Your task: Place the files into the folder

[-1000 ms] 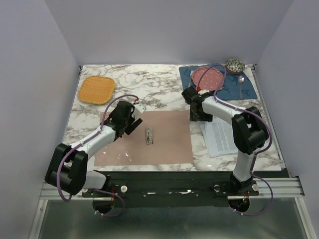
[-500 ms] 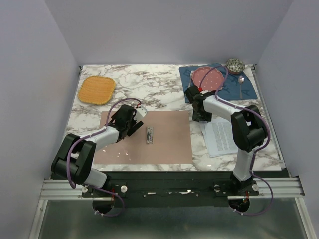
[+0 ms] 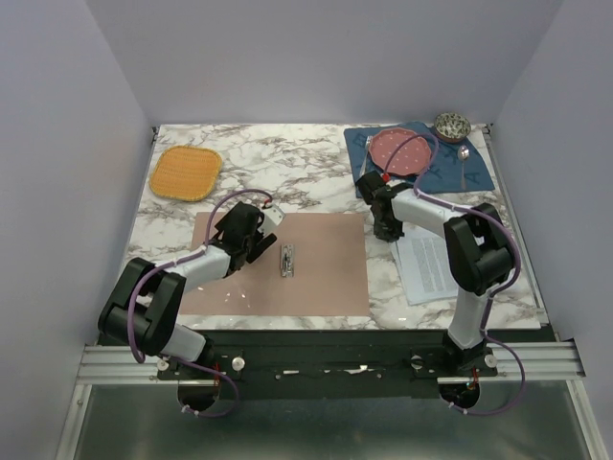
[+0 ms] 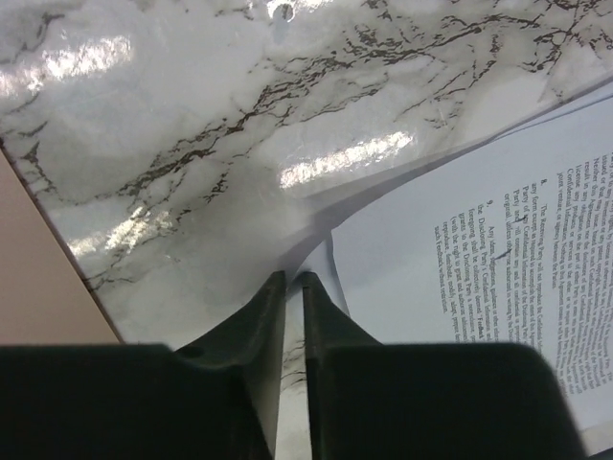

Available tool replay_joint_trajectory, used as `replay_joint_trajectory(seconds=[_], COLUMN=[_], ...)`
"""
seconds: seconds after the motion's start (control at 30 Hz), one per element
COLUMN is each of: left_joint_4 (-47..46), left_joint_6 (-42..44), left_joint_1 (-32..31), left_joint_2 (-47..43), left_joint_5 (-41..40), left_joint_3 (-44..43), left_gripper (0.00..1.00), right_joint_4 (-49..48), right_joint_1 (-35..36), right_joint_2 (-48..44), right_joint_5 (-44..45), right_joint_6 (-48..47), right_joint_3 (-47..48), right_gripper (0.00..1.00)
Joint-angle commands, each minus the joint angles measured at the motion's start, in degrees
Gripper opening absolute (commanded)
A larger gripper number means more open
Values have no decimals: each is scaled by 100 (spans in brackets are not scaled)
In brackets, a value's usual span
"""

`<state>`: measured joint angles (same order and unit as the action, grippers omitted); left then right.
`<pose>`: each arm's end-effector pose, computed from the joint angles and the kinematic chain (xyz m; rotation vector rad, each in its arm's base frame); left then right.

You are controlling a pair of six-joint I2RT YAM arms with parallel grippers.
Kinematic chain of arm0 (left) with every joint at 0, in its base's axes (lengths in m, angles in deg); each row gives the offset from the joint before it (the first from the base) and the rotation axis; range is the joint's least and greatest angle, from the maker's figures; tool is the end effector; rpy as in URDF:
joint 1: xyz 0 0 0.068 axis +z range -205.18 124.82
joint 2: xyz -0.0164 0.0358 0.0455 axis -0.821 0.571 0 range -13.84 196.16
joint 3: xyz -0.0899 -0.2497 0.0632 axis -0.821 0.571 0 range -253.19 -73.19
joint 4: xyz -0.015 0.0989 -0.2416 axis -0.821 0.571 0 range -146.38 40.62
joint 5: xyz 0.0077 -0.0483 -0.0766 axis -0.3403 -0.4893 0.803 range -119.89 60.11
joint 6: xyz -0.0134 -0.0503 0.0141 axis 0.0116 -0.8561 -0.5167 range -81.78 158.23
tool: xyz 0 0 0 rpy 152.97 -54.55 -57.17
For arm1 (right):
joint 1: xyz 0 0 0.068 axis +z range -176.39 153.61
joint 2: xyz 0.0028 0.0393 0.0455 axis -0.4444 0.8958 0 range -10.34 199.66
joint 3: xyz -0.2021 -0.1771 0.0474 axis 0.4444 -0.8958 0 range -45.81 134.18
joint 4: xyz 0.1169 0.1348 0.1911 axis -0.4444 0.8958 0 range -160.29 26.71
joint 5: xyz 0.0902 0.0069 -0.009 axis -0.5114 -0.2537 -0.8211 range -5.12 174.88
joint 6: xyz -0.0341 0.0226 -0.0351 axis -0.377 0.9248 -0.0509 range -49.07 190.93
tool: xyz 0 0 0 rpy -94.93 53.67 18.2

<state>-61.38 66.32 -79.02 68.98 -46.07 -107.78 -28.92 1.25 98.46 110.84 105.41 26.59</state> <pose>0.2545 -0.1016 0.1586 0.8845 2.1409 0.3656 0.3264 0.1534 0.1629 0.2280 2.6935 -0.3841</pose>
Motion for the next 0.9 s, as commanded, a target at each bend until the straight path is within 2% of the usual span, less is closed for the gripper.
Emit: replay_joint_trajectory(seconds=[0.0,0.1,0.27,0.5,0.67,0.87], left_joint_4=[394,491,1008,1448,1536,1676], left_joint_6=[-401,-656,-1077,-1605,-1728,-1781], left_joint_1=[-288,-394,-578,-728,-728,-719], left_joint_2=[154,365,743,1174,1253,1131], left_joint_5=[-192,-385,-412,-578,-640,-649], left_joint_3=[93,-83,-477,-971,-1067,-1155], left_gripper=[99,98,96,96,97,99], right_joint_4=[-58,-102,-427,-1262,-1342,-1385], right_joint_1=[-13,-4,31,899,1559,2289], right_joint_2=[-270,-411,-806,-1650,-1677,-1300], right_joint_5=[-143,-248,-739,-1654,-1901,-2032], right_joint_6=[50,33,-134,-828,-969,-811], right_joint_3=[-200,-270,-568,-886,-754,-587], right_gripper=[12,1,1,1,1,1])
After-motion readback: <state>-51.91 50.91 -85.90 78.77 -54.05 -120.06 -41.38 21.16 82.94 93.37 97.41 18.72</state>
